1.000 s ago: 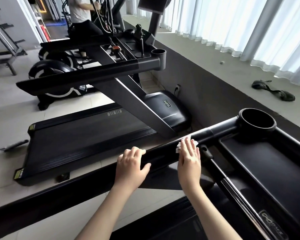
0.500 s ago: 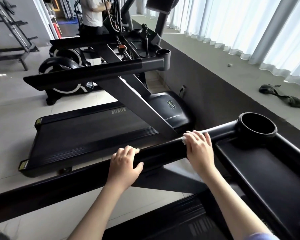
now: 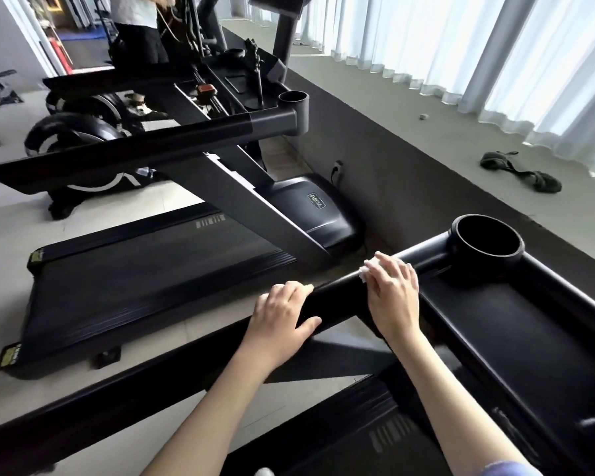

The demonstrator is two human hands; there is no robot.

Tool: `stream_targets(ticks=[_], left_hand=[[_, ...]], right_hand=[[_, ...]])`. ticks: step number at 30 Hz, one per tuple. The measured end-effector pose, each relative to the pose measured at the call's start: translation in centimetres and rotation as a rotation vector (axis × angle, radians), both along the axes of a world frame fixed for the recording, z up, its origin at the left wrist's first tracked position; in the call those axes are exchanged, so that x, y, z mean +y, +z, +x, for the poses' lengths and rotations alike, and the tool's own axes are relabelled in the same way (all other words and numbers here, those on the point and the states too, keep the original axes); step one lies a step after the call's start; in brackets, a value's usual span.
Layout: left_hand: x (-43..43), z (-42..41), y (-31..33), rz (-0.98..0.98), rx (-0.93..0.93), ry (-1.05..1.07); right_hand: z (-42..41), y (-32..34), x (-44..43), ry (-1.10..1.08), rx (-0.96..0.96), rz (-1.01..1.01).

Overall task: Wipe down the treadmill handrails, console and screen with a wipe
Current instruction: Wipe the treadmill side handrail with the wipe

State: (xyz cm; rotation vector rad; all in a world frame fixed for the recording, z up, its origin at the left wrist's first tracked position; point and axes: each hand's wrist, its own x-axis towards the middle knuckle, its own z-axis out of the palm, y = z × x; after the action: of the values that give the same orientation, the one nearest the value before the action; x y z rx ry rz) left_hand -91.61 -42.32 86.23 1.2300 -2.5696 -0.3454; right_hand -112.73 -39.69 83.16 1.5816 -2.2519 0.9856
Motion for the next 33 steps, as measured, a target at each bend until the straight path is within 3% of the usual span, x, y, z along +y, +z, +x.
stream_targets(ticks=[6, 11, 16, 22, 26, 33], left_hand=[[-0.6, -1.5, -1.1, -0.033, 0.103, 0.032], [-1.0, -2.1, -0.9, -0.032, 0.127, 0.05], [-0.9, -2.1, -1.1, -0.046, 0.127, 0.062], [-1.2, -2.1, -0.4, -0.008, 0.092, 0.011], [-1.6, -1.9, -0.5, 0.011, 0.12, -0.008], [-1.8, -1.9, -0.4, 0.01, 0.109, -0.035]], right_hand=[[1.3, -1.3, 2.5, 0.117, 0.081, -0.063], [1.5, -0.3, 1.5, -0.12, -0.181, -0.129], [2.5, -0.7, 1.9, 0.083, -0.057, -0.123], [0.6, 0.7, -0.4, -0.065, -0.128, -0.101], [0.9, 0.7, -0.3, 0.155, 0.017, -0.023], [-0.9, 1.8, -1.0, -0.079, -0.021, -0.026]])
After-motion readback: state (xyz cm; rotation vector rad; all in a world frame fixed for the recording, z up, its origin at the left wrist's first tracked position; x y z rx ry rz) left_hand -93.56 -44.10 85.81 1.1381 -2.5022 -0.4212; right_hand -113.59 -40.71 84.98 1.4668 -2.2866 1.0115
